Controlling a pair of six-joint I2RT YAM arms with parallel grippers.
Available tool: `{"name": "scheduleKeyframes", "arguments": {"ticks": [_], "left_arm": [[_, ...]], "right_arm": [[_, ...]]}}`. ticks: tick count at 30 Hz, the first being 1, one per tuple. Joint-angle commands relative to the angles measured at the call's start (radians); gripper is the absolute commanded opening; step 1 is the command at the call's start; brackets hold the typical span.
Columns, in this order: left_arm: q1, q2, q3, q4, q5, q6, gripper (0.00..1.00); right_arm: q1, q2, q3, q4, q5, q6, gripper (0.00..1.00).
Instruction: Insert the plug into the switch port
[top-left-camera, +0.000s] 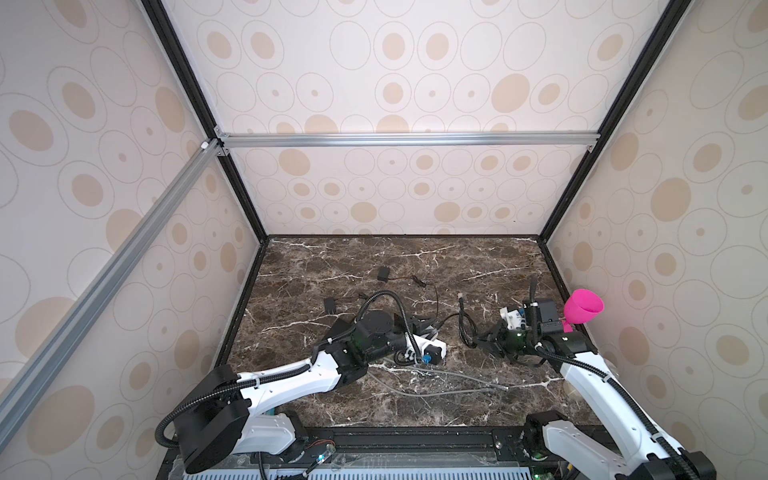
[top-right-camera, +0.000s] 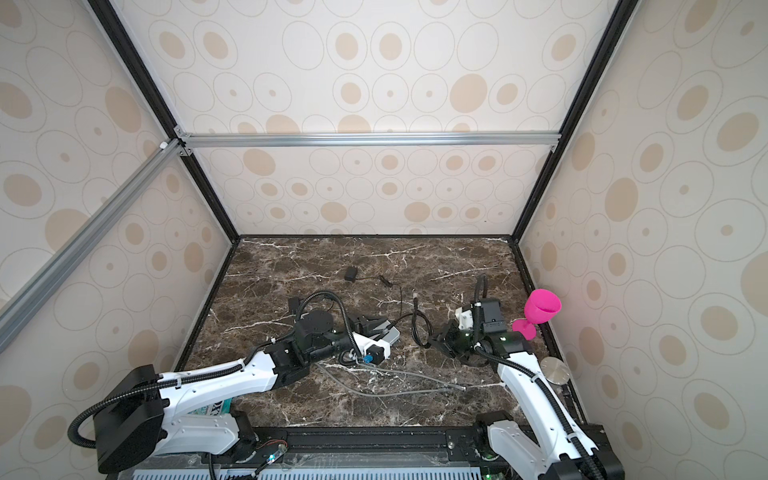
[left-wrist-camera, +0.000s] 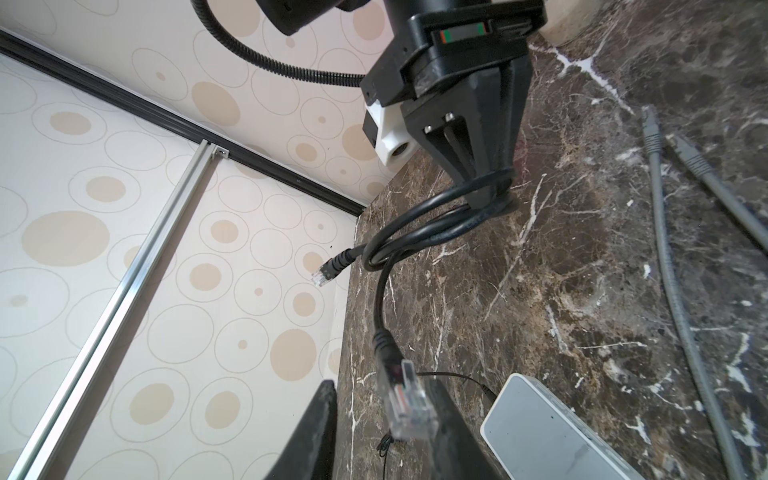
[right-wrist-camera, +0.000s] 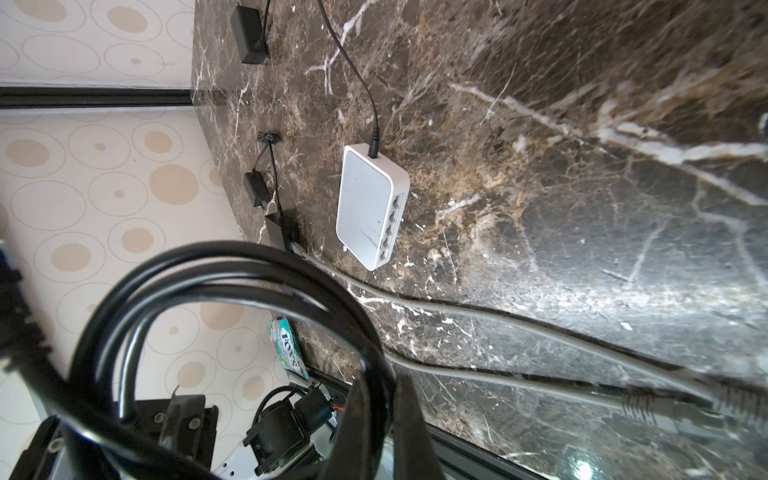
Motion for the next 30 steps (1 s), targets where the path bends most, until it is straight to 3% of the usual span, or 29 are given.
{"name": "scheduleKeyframes", "arguments": {"ticks": [1,6,13,19,21,23,24,30], "left_arm": [[-0.009,-0.016,0.013,0.051,-0.009,0.039,0.35],[-0.010,-0.016,0.023,0.030,-0.004,0.045,0.32],[-0.012,-0.014,0.040,-0.014,0.014,0.050,0.12],[-0.014,-0.011,0.058,-0.058,0.015,0.063,0.03],[-0.014,-0.013,0.058,-0.056,0.009,0.060,0.14],[-0.014,-0.016,0.059,-0.050,0.004,0.053,0.51],[-0.014,-0.019,0.058,-0.049,0.004,0.052,0.55],[-0.015,-0.028,0.060,-0.056,0.040,0.044,0.57]], "right_arm": [[0.011,-0.008,-0.025,0.010,-0.009,0.018,0.00],[0.012,-0.012,-0.027,0.012,-0.009,0.021,0.00],[0.012,-0.012,-0.021,0.014,-0.013,0.022,0.00],[0.013,-0.015,-0.016,0.010,-0.011,0.026,0.00],[0.013,-0.016,-0.016,0.009,-0.010,0.027,0.00],[0.014,-0.015,-0.016,0.008,-0.010,0.028,0.00],[0.014,-0.016,-0.016,0.008,-0.010,0.029,0.00],[0.013,-0.018,-0.017,0.018,-0.011,0.038,0.00]]}}
